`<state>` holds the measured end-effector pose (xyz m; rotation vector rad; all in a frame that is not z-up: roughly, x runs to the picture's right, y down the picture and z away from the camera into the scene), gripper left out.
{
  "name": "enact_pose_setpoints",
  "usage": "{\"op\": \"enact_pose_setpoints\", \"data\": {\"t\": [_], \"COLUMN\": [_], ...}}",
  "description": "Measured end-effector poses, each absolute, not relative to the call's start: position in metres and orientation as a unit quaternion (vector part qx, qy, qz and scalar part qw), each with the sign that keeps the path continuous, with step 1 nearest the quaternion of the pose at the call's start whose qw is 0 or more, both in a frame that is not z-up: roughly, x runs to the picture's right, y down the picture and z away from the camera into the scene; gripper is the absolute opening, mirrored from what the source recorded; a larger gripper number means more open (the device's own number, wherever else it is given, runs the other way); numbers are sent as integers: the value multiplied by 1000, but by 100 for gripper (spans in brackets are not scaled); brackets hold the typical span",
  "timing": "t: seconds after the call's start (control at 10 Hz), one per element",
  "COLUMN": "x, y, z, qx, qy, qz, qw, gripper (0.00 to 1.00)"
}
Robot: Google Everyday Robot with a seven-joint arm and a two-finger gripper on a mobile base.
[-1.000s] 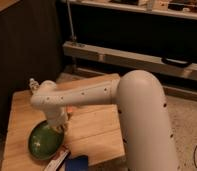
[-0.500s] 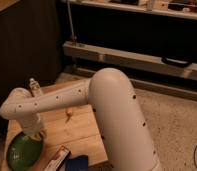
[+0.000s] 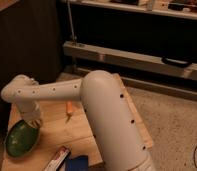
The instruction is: Drag the ceramic bowl in a circle
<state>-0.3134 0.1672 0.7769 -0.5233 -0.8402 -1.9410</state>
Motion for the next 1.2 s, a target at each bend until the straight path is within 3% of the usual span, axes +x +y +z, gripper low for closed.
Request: {"op": "enact_pose_setpoints", "data": {"t": [0.5, 0.9, 1.2], "x": [-216, -127, -124], "y": [112, 120, 151], "z": [845, 836, 811], "qx": [-258, -277, -281], "qy": [-304, -261, -237], "qz": [-725, -705, -747], "qw": [562, 598, 554], "gripper": [0, 0, 0]}}
